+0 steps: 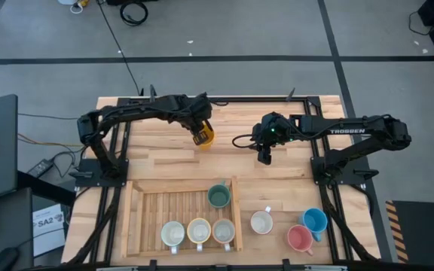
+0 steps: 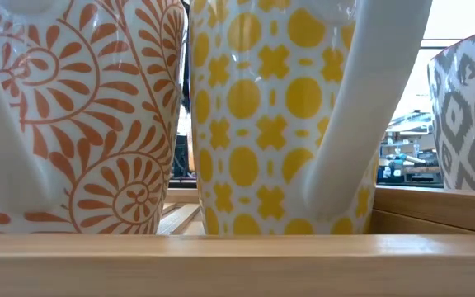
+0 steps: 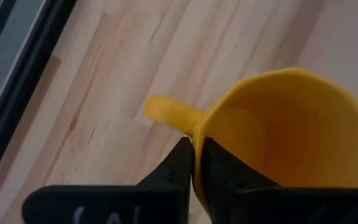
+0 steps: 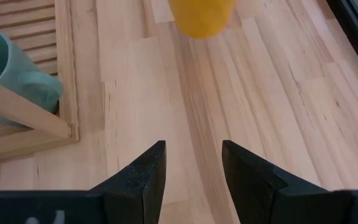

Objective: Place coffee mugs
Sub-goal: Put the yellow mug on the shelf

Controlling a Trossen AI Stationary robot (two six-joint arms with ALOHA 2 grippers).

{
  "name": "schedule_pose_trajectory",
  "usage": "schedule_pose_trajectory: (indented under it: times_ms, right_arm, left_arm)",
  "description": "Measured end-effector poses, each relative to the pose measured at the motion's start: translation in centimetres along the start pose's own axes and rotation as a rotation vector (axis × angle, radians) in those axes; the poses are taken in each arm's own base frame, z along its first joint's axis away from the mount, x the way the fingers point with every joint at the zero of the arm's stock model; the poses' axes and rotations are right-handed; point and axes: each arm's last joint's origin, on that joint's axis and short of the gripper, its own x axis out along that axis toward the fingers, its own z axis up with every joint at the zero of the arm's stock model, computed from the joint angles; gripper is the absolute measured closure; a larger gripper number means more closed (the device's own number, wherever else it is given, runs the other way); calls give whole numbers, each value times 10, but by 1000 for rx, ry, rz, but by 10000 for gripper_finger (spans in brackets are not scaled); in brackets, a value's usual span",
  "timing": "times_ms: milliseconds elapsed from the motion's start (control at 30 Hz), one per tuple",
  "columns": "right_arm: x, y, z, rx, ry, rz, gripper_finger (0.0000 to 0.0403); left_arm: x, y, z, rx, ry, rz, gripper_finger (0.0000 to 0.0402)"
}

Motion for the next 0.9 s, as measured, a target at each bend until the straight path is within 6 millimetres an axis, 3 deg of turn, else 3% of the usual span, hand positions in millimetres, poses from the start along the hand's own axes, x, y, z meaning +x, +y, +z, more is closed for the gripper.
schedule_pose_trajectory:
  times_ms: [333, 567, 900]
  right_arm:
    - [0, 0, 0, 0, -3, 0, 240]
    - [0, 0, 0, 0, -3, 0, 240]
    - [0, 0, 0, 1, -3, 1, 240]
  left_arm:
    - [-63, -47, 6, 93, -3, -70, 373]
    - [-98, -88, 0, 137, 9, -126, 374]
    - [-119, -138, -33, 207, 109, -157, 374]
